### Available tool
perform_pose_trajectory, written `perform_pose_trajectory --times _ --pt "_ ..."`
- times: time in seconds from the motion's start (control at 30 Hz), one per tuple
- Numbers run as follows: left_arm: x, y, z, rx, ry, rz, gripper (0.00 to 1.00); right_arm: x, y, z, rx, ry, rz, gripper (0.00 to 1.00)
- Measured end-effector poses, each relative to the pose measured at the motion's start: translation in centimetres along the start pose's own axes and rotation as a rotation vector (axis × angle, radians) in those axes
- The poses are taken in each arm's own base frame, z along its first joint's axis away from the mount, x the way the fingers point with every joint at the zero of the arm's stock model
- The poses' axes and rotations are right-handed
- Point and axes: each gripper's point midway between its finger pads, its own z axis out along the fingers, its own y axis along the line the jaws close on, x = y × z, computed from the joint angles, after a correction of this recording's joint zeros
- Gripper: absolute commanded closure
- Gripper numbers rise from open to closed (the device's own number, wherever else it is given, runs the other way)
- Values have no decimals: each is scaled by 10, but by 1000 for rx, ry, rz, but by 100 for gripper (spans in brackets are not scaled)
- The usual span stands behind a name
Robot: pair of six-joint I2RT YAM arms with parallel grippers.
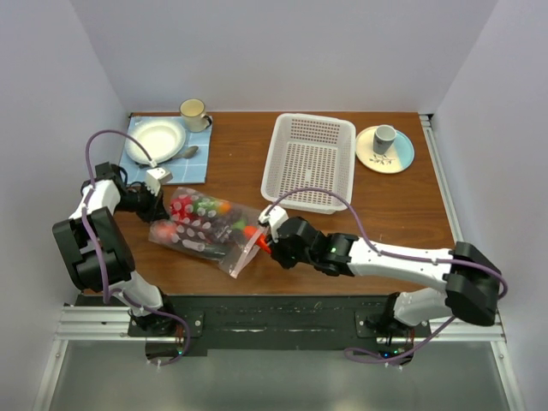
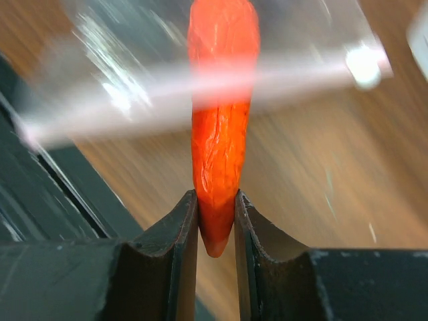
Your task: Open the zip-top bag and remove the fake food
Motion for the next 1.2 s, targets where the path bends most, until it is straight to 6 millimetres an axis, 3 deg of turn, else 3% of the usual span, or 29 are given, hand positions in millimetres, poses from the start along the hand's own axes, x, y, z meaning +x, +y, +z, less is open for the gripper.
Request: perform_pose_trajectory --times 0.13,0.23,0.3,0.4,0.53,0.63,0.73,0.83,0.87,0.9,1.03,1.2 --pt "-1 5 0 -22 0 0 100 28 -29 -31 144 106 31 96" --pt "-1 6 0 -27 2 -5 100 32 -53 -58 270 136 40 96" --pt "-1 7 0 -29 2 -4 100 16 -66 -77 343 102 44 96" --pt "0 7 0 -29 2 -4 100 -23 -80 -99 404 -11 70 97" --pt "2 6 2 -28 1 -3 100 -65 -111 -115 504 -110 116 99" --pt "3 5 4 -25 0 -4 100 -79 -152 -109 608 -130 176 88" --pt "4 4 5 -22 -2 -5 100 -75 -188 -82 679 -78 207 79" --pt "5 4 5 -20 -2 -7 100 -64 -203 -41 688 12 194 44" --pt "5 4 5 -20 -2 -5 100 -60 -204 -28 683 39 185 10" --pt "5 4 5 -20 -3 -4 100 -56 -204 -16 668 62 174 1" --pt "6 3 4 -23 -3 -1 100 -58 -198 -6 621 57 167 1" --pt "7 2 4 -19 -4 -1 100 -99 -179 -32 516 -79 213 1"
